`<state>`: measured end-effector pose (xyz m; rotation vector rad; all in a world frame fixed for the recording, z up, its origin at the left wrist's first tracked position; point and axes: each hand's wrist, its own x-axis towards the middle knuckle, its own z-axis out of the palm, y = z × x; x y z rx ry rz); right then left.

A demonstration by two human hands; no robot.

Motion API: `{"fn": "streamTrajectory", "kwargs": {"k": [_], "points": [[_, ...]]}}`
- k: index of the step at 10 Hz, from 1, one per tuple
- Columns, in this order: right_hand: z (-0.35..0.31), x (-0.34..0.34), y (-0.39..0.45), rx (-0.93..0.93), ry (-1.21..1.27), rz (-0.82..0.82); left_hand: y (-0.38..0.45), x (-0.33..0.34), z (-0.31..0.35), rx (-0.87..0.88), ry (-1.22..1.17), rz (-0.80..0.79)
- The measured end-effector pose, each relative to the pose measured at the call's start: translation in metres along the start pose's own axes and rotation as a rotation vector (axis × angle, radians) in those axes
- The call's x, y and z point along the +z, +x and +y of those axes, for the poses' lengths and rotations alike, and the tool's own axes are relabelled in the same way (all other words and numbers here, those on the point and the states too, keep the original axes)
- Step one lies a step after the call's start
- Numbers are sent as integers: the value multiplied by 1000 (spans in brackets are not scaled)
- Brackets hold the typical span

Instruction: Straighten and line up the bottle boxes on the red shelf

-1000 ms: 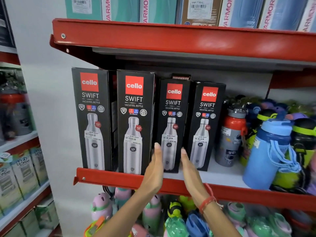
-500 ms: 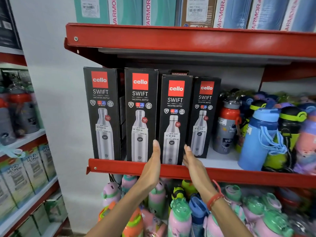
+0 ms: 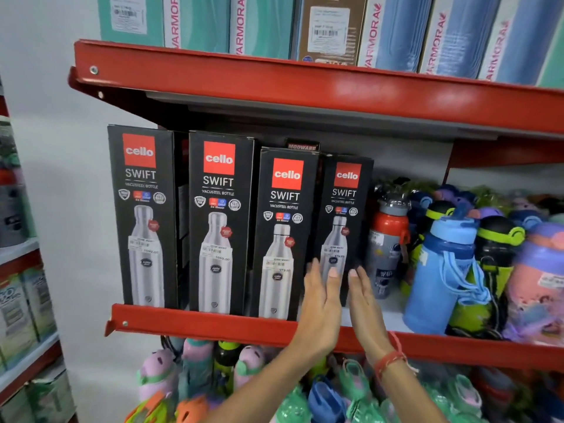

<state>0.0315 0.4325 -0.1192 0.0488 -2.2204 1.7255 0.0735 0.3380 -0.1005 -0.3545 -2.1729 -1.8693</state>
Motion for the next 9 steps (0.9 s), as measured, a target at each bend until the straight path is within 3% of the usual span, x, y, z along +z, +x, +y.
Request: {"fn": "streamTrajectory", "kwargs": {"k": [2, 7, 8, 9], "points": [[7, -5, 29, 73, 84, -108, 31, 8, -18, -214, -16, 61], [3, -32, -36, 133, 18, -55, -37, -5, 6, -211, 74, -26], [-36, -32, -55, 6, -187, -27, -46, -16, 21, -112, 152, -29], [-101, -33, -72, -364, -351, 143, -46, -49, 60, 159, 258, 117]]}}
